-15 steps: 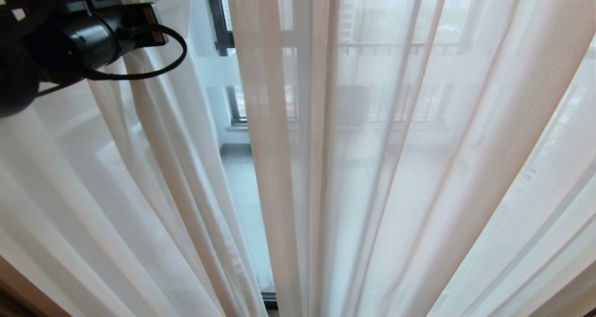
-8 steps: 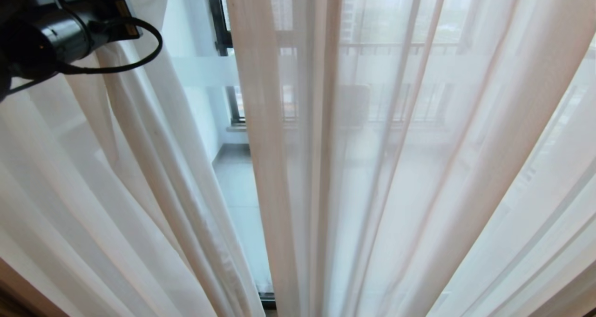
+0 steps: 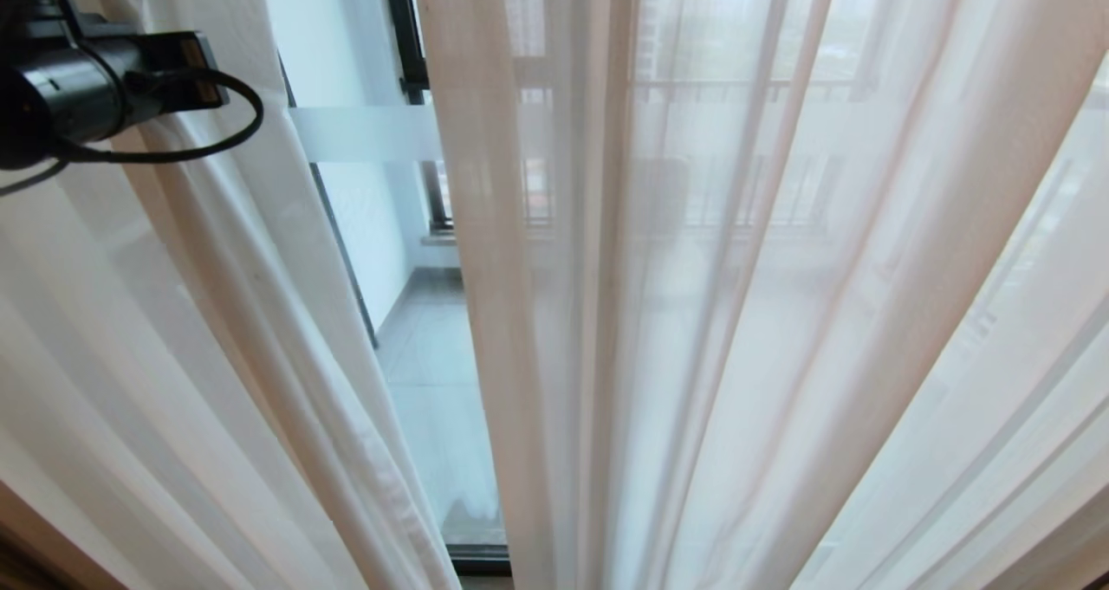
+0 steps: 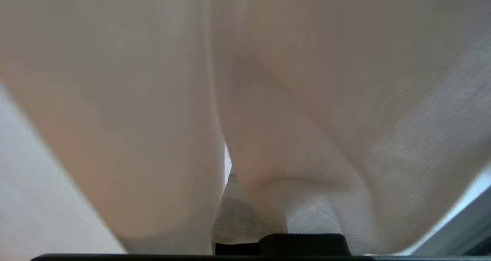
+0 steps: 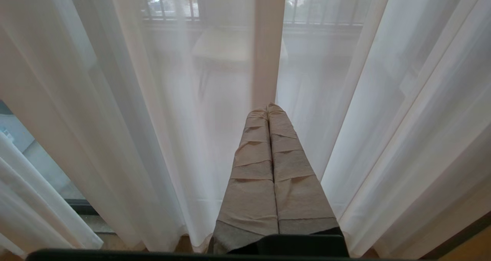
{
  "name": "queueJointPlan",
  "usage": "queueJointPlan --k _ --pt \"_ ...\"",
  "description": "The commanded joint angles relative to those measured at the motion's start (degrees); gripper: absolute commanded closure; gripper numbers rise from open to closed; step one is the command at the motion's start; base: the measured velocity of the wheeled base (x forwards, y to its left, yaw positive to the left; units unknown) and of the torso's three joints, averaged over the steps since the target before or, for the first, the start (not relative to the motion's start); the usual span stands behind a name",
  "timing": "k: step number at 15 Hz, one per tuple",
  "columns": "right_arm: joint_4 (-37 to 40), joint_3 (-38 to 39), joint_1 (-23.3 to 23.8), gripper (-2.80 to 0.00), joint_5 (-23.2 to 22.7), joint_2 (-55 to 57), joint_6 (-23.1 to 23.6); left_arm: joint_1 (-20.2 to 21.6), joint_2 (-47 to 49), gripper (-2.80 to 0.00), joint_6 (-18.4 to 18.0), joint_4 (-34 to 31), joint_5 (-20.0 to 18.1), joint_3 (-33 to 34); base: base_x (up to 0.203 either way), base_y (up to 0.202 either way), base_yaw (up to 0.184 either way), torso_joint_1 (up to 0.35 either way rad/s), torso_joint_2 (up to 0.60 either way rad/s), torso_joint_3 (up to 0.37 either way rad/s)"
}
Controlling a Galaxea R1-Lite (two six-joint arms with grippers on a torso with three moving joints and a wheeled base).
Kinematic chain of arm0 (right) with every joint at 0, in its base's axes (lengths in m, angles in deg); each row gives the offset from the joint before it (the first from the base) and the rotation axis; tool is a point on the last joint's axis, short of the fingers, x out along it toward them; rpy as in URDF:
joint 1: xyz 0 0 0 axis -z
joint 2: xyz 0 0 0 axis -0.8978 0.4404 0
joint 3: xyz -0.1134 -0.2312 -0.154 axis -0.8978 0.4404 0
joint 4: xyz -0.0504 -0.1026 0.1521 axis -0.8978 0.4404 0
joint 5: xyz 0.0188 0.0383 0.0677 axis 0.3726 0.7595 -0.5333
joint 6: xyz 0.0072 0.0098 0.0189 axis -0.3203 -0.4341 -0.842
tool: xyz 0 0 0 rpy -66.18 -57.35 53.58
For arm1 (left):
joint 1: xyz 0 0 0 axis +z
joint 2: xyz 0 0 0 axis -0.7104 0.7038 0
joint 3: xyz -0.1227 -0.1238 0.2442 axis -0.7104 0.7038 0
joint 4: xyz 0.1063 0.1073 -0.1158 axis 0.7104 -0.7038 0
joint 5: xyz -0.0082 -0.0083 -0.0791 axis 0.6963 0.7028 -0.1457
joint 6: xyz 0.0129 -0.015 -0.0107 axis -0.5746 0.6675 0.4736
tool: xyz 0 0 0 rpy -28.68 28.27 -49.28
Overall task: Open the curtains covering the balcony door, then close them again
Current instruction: Pull the inner curtains open on both sides
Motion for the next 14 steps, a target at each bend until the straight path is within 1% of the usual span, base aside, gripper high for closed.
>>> queueJointPlan --k 1,2,3,4,11,14 --pt "0.0 0.0 0.0 0.00 0.0 0.0 0.0 0.5 -0.4 0.00 0.5 -0.6 -2.1 0.3 0.000 0.000 0.000 0.000 0.00 0.000" --pt "0.0 0.0 0.0 0.00 0.0 0.0 0.0 0.5 -0.4 0.00 1.0 -0.6 -3.8 0.2 0.000 0.000 0.000 0.000 0.00 0.000" --pt "0.0 0.0 0.0 0.00 0.0 0.0 0.0 0.6 -0.5 0.00 1.3 -0.6 -6.6 0.2 0.000 0.000 0.000 0.000 0.00 0.000" --pt "0.0 0.0 0.0 0.00 0.0 0.0 0.0 0.6 -0.5 0.00 1.3 -0.6 -8.1 0.2 0.000 0.000 0.000 0.000 0.00 0.000" --pt "0.0 0.0 0.0 0.00 0.0 0.0 0.0 0.7 -0.1 0.00 0.9 -0.3 -8.2 0.4 0.000 0.000 0.000 0.000 0.00 0.000" --pt "0.0 0.0 0.0 0.00 0.0 0.0 0.0 1.4 0.1 0.00 0.9 -0.3 -8.2 0.6 0.000 0.000 0.000 0.000 0.00 0.000"
